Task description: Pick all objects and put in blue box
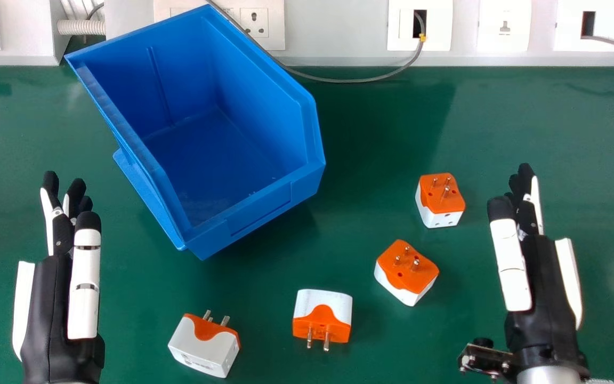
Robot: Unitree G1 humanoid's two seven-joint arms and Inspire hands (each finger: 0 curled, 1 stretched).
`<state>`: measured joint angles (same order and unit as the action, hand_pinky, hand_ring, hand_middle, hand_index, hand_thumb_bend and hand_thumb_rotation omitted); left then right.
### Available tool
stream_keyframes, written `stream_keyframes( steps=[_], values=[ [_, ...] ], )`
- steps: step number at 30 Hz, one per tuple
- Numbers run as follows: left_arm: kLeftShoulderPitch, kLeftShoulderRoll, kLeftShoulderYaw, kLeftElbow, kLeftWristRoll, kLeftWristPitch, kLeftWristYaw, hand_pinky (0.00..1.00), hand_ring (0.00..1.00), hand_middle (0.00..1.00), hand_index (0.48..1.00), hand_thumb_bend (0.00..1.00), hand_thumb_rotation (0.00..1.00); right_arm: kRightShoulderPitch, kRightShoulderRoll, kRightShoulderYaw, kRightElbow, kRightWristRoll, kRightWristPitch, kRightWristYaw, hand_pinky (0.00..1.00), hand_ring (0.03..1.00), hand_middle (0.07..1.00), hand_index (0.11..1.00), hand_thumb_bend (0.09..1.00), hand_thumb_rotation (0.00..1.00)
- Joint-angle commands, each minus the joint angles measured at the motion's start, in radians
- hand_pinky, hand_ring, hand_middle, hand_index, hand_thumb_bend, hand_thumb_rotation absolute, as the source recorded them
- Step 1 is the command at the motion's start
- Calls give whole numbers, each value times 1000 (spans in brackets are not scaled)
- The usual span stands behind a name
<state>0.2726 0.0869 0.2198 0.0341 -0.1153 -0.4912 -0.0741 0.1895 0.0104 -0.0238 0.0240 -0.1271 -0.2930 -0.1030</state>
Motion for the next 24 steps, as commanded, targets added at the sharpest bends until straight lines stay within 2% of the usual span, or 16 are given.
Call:
stream_keyframes(
  steps=[1,4,7,9,10,13,14,15,17,19,21,22,24],
  values=[
    [3,4,-1,-25,-2,-3,-5,1000,1000,1000,1000,221,982,-8,-3,2,-15,-6,-20,-10,983,1000,1000,1000,490,1000],
    [8,-1,-3,-37,-15,10,-10,1000,1000,1000,1000,227,984,-5,-4,1,-16,-7,-21,-10,981,1000,1000,1000,482,1000],
    [11,-3,-2,-35,5,1,-3,1000,1000,1000,1000,225,988,-2,-4,-1,-19,-3,-16,-7,981,1000,1000,1000,482,1000],
    [16,-4,-3,-37,7,0,-2,1000,1000,1000,1000,224,990,1,-6,-1,-19,-2,-17,-5,984,1000,1000,1000,483,1000],
    [17,-5,-3,-32,9,-7,-1,1000,1000,1000,1000,225,995,3,-6,0,-20,-4,-16,-5,985,1000,1000,1000,482,1000],
    [20,-6,-4,-29,-7,-12,-12,1000,1000,1000,1000,231,1000,8,-11,2,-20,-15,-15,-8,977,1000,1000,1000,489,1000],
    [22,-6,-3,-31,-8,-9,-12,1000,1000,1000,1000,234,1000,9,-14,4,-19,-27,-16,-13,976,1000,1000,999,486,1000],
    [25,-6,-3,-33,0,-8,-8,1000,1000,1000,1000,236,1000,12,-18,6,-18,-48,-18,-23,965,1000,1000,996,482,1000],
    [32,-7,-4,-41,8,-4,-4,1000,1000,1000,1000,215,1000,18,-24,13,-13,-89,-28,-44,936,1000,1000,978,489,1000],
    [34,-6,-4,-38,3,-9,-8,1000,1000,1000,1000,219,1000,24,-26,20,-10,-126,-30,-66,915,986,994,956,479,1000],
    [38,-7,-4,-39,7,-12,-5,1000,1000,1000,1000,229,1000,31,-26,28,-10,-152,-24,-82,892,971,984,942,471,1000],
    [40,-7,-4,-41,5,-11,-6,1000,1000,1000,1000,232,1000,34,-27,32,-9,-159,-23,-86,865,959,976,932,475,1000],
    [43,-7,-4,-41,-2,-13,-11,1000,1000,1000,1000,235,999,40,-40,43,1,-186,-36,-93,880,961,974,934,476,1000]
  ],
)
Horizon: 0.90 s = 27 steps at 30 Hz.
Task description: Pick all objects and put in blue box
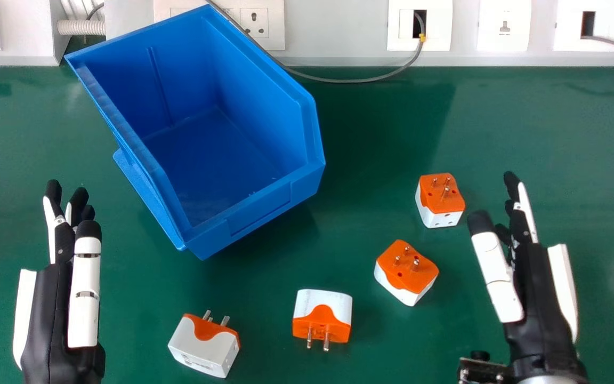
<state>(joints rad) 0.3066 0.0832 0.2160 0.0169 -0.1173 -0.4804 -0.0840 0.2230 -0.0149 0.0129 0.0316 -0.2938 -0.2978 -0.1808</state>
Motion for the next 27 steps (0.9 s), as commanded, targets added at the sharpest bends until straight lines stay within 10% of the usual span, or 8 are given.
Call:
stream_keyframes(
  steps=[1,17,23,27],
  values=[
    [11,-3,-1,-27,-1,-20,-3,1000,1000,1000,1000,233,998,9,-20,12,-3,-31,-35,-19,893,964,974,936,471,1000],
    [34,-4,0,-65,-20,19,-11,1000,1000,1000,1000,224,975,-11,-51,86,106,-189,-23,-122,837,920,928,895,474,898],
    [38,-2,2,-68,13,10,6,1000,1000,1000,1000,234,990,-67,-64,116,210,-262,-3,-199,835,920,927,898,514,860],
    [41,1,3,-75,11,17,6,1000,1000,1000,1000,206,993,-107,-71,139,287,-306,11,-263,818,911,922,891,531,823]
  ],
)
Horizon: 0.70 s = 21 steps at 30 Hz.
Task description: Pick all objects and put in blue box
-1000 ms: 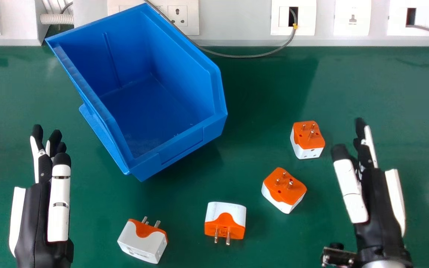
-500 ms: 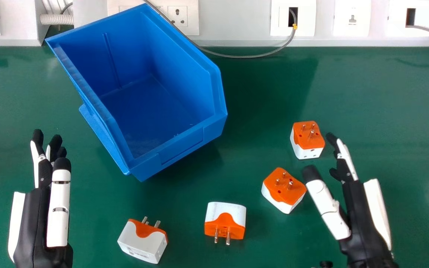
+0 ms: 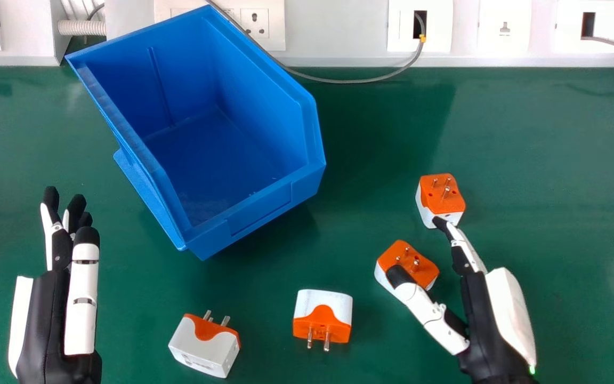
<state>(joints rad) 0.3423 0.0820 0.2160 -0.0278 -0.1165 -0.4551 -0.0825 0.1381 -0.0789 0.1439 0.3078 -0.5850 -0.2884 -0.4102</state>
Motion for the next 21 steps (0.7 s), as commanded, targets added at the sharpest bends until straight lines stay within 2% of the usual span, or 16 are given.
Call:
stream_keyframes(
  steps=[1,2,3,6,10,12,13,15,16,17,21],
  values=[
    [6,3,3,-32,10,-6,4,1000,1000,1000,1000,204,992,-32,-8,15,27,-28,13,-48,818,911,922,891,534,816],
    [6,4,4,-32,7,-7,3,1000,1000,1000,1000,198,991,-42,-10,21,44,-39,23,-63,816,910,921,891,535,811],
    [5,3,4,-30,-1,-11,-1,1000,1000,1000,1000,195,990,-50,-10,27,59,-45,30,-74,815,909,920,891,535,801],
    [0,9,10,-19,13,-25,3,1000,1000,1000,1000,202,986,-76,-18,46,102,-74,66,-104,828,918,925,900,534,792],
    [-4,15,12,-18,14,-22,2,1000,1000,1000,1000,195,954,-104,-23,62,143,-83,105,-121,863,939,941,915,537,798],
    [-3,14,12,-25,19,-15,7,1000,1000,1000,1000,217,946,-122,-28,74,167,-100,128,-141,863,939,940,913,540,789],
    [-2,13,11,-30,14,-11,6,1000,1000,1000,1000,219,944,-129,-30,79,177,-105,138,-149,855,934,936,910,542,786],
    [-4,13,11,-27,8,-17,2,1000,1000,1000,1000,210,942,-139,-33,87,190,-107,156,-157,855,935,937,911,547,779],
    [-4,13,11,-25,10,-20,2,1000,1000,1000,1000,208,942,-144,-34,91,195,-104,164,-161,855,935,937,911,548,776],
    [-4,14,12,-25,19,-21,8,1000,1000,1000,1000,208,941,-150,-35,95,203,-105,177,-162,856,935,937,910,550,771],
    [1,12,10,-39,9,-9,5,1000,1000,1000,1000,198,933,-170,-41,113,232,-119,211,-186,834,923,928,898,548,745]
  ],
)
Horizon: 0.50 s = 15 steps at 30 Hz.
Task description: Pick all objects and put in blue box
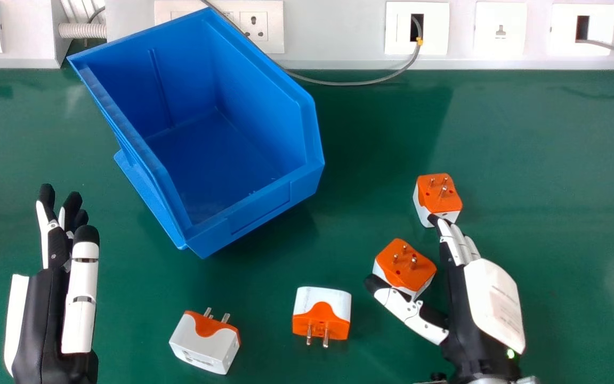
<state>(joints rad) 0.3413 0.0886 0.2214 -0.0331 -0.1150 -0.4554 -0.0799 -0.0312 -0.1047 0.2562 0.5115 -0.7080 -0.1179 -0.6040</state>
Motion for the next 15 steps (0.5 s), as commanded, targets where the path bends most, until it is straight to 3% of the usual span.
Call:
stream_keyframes(
  steps=[1,6,8,11,13,15],
  values=[
    [3,5,5,-37,6,-7,2,1000,1000,1000,1000,197,932,-4,-18,6,34,-3,47,3,826,918,924,894,545,736],
    [8,6,4,-39,16,-15,3,1000,1000,1000,1000,202,928,-5,-29,37,37,-34,92,-17,793,893,905,876,520,685],
    [6,7,3,-37,-7,-12,-11,1000,1000,1000,1000,204,928,-4,-32,45,37,-41,104,-19,784,886,902,870,513,678],
    [9,4,6,-41,16,-16,1,1000,1000,1000,1000,195,930,-1,-37,59,32,-56,135,-28,770,878,896,864,507,680],
    [10,2,5,-43,2,-12,-5,1000,1000,1000,1000,187,903,-2,-40,69,34,-73,155,-36,755,869,887,853,497,661],
    [14,2,4,-49,-1,-10,-6,1000,1000,1000,1000,191,897,-2,-43,79,32,-90,177,-39,745,862,881,846,480,638]
  ],
)
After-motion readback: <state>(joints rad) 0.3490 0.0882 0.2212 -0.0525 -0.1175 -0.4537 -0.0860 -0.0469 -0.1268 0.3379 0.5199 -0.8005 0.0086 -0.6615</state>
